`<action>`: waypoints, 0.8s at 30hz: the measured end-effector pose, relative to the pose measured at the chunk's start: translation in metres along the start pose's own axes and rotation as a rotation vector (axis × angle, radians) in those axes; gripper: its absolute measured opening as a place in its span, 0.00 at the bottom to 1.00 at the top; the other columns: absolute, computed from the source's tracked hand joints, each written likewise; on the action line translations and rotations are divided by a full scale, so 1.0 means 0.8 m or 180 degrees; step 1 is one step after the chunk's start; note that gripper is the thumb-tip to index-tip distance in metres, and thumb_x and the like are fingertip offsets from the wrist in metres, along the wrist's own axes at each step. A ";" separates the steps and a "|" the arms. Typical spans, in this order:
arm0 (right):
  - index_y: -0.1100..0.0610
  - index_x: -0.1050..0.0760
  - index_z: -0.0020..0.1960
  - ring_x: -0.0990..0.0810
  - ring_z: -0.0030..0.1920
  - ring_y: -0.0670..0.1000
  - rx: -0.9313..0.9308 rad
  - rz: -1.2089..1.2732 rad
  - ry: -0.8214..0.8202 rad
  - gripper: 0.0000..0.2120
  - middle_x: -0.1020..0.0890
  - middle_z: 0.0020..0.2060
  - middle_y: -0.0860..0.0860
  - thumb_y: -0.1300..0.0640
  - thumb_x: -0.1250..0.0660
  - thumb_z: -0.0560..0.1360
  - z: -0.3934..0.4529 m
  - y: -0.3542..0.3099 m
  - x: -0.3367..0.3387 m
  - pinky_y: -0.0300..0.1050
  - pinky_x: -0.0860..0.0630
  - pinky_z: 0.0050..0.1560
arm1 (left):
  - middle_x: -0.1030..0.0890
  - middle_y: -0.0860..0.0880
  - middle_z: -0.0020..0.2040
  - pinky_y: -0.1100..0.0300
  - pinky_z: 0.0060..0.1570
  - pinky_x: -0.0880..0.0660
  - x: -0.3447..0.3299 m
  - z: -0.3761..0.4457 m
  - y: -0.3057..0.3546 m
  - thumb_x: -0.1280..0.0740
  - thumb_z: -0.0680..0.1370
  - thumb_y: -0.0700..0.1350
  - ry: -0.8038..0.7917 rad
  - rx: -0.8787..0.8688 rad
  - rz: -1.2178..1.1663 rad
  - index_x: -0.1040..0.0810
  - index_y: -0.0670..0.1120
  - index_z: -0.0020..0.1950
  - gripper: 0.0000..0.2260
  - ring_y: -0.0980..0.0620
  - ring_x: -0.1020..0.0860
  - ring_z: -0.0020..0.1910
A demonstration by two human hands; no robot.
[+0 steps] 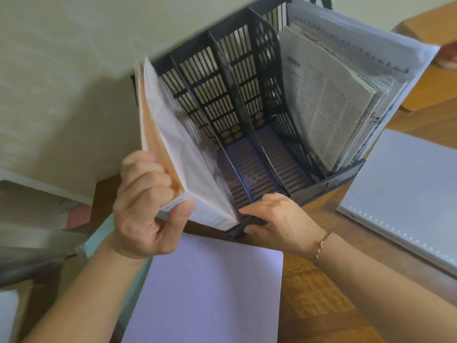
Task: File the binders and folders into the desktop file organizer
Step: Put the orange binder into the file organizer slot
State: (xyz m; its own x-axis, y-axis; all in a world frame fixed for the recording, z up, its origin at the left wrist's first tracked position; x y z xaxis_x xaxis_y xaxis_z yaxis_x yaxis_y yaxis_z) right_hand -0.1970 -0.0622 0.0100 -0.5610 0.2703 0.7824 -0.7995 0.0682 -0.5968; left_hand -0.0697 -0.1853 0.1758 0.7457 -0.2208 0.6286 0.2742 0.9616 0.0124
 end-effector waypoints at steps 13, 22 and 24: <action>0.47 0.21 0.50 0.33 0.37 0.47 0.0298 -0.0315 0.0047 0.04 0.20 0.44 0.40 0.54 0.34 0.76 0.001 -0.002 -0.002 0.41 0.33 0.41 | 0.31 0.48 0.39 0.51 0.48 0.33 -0.005 0.005 -0.007 0.39 0.79 0.45 -0.0083 0.0219 -0.0156 0.33 0.45 0.40 0.09 0.46 0.31 0.39; 0.53 0.20 0.40 0.25 0.43 0.53 0.0034 -0.0490 0.0362 0.10 0.19 0.35 0.47 0.62 0.37 0.64 0.042 -0.051 0.047 0.47 0.27 0.41 | 0.30 0.44 0.31 0.48 0.52 0.31 0.002 -0.003 0.001 0.36 0.72 0.39 0.0203 0.0602 -0.0410 0.33 0.43 0.36 0.07 0.45 0.33 0.35; 0.53 0.19 0.52 0.22 0.50 0.46 -0.0727 0.1284 0.0455 0.15 0.18 0.45 0.44 0.64 0.40 0.71 0.067 -0.061 0.061 0.39 0.24 0.52 | 0.31 0.47 0.35 0.49 0.55 0.31 0.002 -0.006 0.003 0.36 0.72 0.39 0.0260 0.0643 -0.0378 0.33 0.44 0.37 0.07 0.47 0.33 0.36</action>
State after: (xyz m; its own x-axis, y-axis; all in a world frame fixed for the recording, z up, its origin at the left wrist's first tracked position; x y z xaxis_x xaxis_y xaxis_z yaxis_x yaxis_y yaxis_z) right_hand -0.1970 -0.1038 0.0864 -0.7687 0.4468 0.4577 -0.4476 0.1354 -0.8839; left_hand -0.0647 -0.1838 0.1734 0.7643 -0.3388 0.5487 0.2420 0.9394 0.2429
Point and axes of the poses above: each hand's wrist, its own z-axis towards the middle knuckle, its own x-axis out of the back of the hand, y = z × x, the point moved 4 cm from there along z, towards the middle knuckle
